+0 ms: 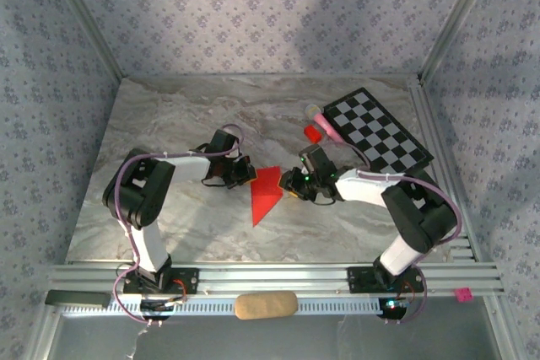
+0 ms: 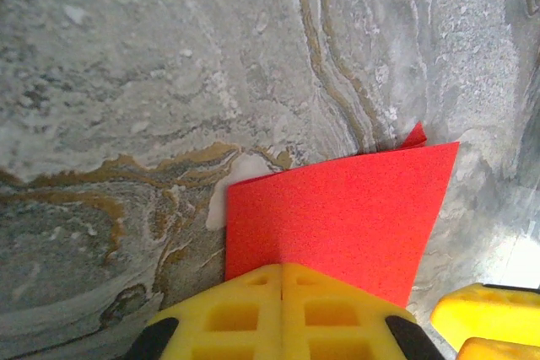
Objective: Fold a paper plane with a square sheet of paper (pick it up from the middle)
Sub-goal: Fold the wing for the fifth time at the center of the table.
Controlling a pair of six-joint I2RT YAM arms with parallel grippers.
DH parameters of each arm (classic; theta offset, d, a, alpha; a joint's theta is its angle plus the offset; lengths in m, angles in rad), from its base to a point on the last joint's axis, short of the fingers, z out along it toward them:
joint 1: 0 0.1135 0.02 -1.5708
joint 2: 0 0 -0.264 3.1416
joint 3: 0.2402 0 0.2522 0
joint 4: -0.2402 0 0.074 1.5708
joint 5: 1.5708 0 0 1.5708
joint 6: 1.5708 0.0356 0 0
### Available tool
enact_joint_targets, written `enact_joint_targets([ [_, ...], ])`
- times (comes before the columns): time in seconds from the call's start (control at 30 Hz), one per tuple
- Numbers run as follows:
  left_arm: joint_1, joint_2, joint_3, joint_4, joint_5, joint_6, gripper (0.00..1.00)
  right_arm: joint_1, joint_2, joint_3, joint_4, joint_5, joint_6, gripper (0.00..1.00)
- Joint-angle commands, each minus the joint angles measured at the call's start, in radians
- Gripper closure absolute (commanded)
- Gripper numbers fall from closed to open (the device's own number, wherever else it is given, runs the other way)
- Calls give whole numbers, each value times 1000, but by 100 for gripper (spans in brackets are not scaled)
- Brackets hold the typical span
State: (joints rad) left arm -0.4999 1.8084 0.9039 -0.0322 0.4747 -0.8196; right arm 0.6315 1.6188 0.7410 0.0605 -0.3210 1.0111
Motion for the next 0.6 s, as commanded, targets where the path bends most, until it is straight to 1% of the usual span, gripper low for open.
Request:
enact_joint_targets([
  [0.0,-7,5,-18,-7,20,23,97,-21,35,45,3,-47,-50,62],
  [0.13,-6,8,-16,-1,23,20,97,-35,73,83,-2,-87,-83,63],
  [0.23,-6,3,-14,-15,14,27,97,-45,86,98,-23,-88,-105,63],
  [0.33,-7,5,-14,-11,21,25,97,-56,107,107,-14,-129,-121,63],
  [0.57,-7,9,-13,-3,30,23,97,-59,129,113,-33,-140,-137,63],
])
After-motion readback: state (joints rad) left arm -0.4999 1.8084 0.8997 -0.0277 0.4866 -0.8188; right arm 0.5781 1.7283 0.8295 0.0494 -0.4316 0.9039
